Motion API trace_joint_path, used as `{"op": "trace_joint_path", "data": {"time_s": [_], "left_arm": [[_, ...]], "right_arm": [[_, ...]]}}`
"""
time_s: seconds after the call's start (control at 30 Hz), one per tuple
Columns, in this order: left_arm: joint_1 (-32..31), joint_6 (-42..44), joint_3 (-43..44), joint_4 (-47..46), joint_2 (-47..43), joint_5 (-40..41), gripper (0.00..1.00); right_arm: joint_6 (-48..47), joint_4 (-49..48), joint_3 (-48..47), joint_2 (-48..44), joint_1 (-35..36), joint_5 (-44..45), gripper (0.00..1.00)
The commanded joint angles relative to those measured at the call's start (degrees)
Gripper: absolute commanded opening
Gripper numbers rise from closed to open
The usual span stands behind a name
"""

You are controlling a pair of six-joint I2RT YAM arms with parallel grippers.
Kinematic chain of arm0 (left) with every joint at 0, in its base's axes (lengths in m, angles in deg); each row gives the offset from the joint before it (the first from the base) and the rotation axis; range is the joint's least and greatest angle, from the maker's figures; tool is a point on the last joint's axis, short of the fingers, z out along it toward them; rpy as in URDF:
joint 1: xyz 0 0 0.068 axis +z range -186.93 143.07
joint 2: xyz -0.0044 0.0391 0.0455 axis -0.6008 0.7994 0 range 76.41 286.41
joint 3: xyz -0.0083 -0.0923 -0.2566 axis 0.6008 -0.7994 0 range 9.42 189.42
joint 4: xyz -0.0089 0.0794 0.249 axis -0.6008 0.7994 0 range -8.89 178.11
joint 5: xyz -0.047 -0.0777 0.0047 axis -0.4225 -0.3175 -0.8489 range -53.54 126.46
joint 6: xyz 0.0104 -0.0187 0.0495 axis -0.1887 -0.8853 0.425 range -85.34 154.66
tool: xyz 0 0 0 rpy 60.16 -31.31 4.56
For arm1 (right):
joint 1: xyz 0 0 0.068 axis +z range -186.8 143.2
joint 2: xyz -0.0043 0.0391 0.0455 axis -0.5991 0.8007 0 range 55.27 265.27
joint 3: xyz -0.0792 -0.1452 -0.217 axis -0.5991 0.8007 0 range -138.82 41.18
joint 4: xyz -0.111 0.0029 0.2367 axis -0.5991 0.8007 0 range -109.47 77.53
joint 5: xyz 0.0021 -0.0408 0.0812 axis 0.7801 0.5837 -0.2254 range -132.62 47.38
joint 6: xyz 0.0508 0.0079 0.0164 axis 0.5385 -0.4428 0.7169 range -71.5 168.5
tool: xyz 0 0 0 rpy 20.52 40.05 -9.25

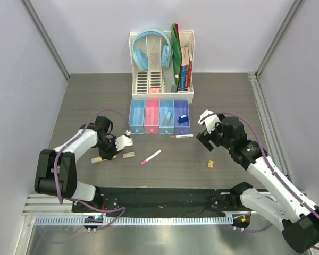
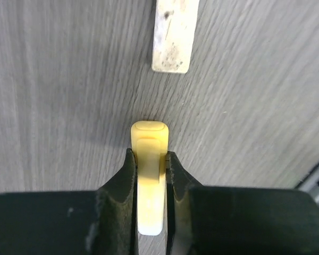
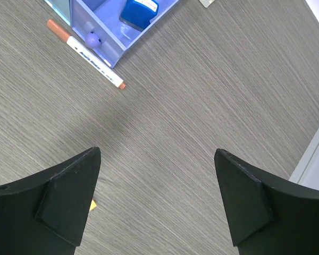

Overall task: Sort the stationery into containers
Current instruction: Pick up the pen from the center of the board, then place the pen in the storage box.

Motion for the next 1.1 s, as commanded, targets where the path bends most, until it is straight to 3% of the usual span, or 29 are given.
{"op": "trace_joint_path", "data": {"time_s": [0.0,0.13,0.17,0.3,0.57,0.6,0.73,0.93,1.07], "left_arm": [[0.1,-1.61,7.54,9.66,-1.31,-8.02,0.0],[-0.17,-9.05,20.7,14.7,-2.1,-19.0,0.0],[-0.43,-11.35,22.66,14.35,-2.11,-23.81,0.0],[-3.5,-26.99,30.83,6.82,-0.09,-29.3,0.0],[-11.5,-59.95,36.03,-24.18,11.84,-32.03,0.0],[-11.85,-66.68,38.12,-26.93,13.43,-32.82,0.0],[-13.26,-79.36,45.07,-35.12,23.01,-35.81,0.0],[-13.97,-90.46,49.13,-47.25,32.52,-34.5,0.0],[-14.06,-92.58,49.31,-50.94,35.59,-32.39,0.0]], "right_arm": [[1.14,-1.5,-1.41,-0.72,-0.09,-0.36,0.93],[1.22,-1.94,-1.59,-0.11,-0.09,0.35,0.93],[1.31,-1.94,-1.68,0.07,-0.18,0.61,0.93],[1.4,-2.21,-2.12,1.21,-0.18,2.01,0.93],[1.49,-3.26,-1.59,1.92,-0.53,3.51,0.93],[1.49,-3.35,-1.16,1.83,-0.71,3.51,0.93],[1.49,-3.44,-0.71,1.3,-1.41,3.16,0.93],[1.31,-3.61,-0.36,1.3,-2.12,2.98,0.93],[1.22,-3.53,-0.27,1.13,-2.29,2.81,0.93]]}}
